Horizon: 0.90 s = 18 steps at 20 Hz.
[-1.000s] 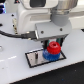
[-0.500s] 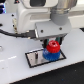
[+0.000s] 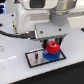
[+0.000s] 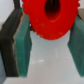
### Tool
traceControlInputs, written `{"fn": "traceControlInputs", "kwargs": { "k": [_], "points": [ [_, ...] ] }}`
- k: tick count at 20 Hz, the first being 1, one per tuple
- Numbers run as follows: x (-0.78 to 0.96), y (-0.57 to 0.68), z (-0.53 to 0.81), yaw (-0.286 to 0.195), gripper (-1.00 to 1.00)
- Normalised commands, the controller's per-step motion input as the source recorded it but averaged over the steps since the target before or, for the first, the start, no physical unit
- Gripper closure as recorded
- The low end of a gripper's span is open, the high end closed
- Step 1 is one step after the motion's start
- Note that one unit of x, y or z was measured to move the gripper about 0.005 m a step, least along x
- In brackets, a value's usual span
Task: Insert the blue gear onto the right peg, followed by the red gear
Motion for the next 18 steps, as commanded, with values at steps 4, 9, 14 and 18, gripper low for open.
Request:
{"fn": "traceControlInputs", "kwargs": {
  "k": [4,9,14,18],
  "points": [
    [0.03,-0.1,0.11,0.0,1.0],
    [0.06,-0.18,-0.17,0.0,1.0],
    [0.0,-0.14,-0.26,0.0,1.0],
    [0.02,0.14,0.16,0.0,1.0]
  ]
}}
